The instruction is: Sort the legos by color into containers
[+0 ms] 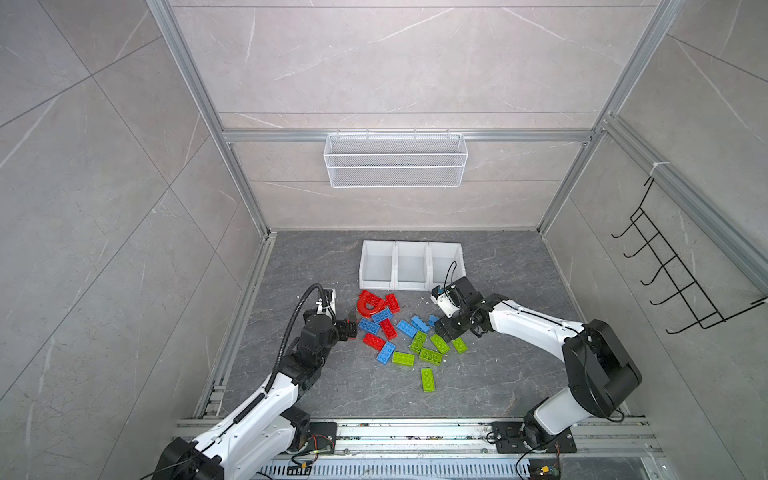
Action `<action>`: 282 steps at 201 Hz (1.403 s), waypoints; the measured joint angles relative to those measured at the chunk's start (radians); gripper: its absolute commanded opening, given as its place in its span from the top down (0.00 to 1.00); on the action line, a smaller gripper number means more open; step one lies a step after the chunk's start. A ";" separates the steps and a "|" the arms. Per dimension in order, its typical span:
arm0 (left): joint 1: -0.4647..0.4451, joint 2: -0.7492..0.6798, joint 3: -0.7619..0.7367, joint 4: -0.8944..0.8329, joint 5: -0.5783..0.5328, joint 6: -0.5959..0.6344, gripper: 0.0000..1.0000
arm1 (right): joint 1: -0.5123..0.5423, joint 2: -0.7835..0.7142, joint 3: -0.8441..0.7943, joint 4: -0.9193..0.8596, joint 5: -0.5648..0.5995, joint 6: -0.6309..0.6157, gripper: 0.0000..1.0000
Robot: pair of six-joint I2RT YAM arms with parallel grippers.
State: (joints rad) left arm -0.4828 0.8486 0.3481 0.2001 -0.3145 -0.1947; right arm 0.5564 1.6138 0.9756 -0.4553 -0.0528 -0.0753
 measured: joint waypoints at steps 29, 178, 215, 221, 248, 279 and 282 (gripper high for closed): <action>0.000 -0.026 0.000 0.000 -0.027 0.000 0.00 | 0.001 0.084 0.074 -0.012 0.016 -0.016 0.41; 0.000 0.021 0.000 -0.016 -0.050 0.000 0.00 | 0.001 0.198 0.125 -0.016 0.008 0.016 0.93; 0.000 0.022 0.000 -0.013 -0.050 0.000 0.00 | -0.005 0.165 0.144 -0.029 0.003 0.039 1.00; 0.000 0.023 0.000 -0.013 -0.050 0.000 0.00 | -0.010 0.153 0.154 -0.036 -0.002 0.042 1.00; 0.000 0.021 0.000 -0.013 -0.050 -0.001 0.00 | -0.064 0.097 0.228 -0.062 -0.050 0.058 1.00; 0.000 0.006 0.000 -0.013 -0.050 -0.003 0.00 | -0.142 0.086 0.355 -0.082 -0.088 0.073 1.00; 0.000 0.004 0.000 -0.013 -0.050 -0.004 0.00 | -0.146 0.086 0.365 -0.083 -0.088 0.072 1.00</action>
State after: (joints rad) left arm -0.4828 0.8528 0.3481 0.1875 -0.3641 -0.1986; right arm 0.4103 1.6997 1.3407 -0.5385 -0.1410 -0.0029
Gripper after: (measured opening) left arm 0.999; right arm 0.257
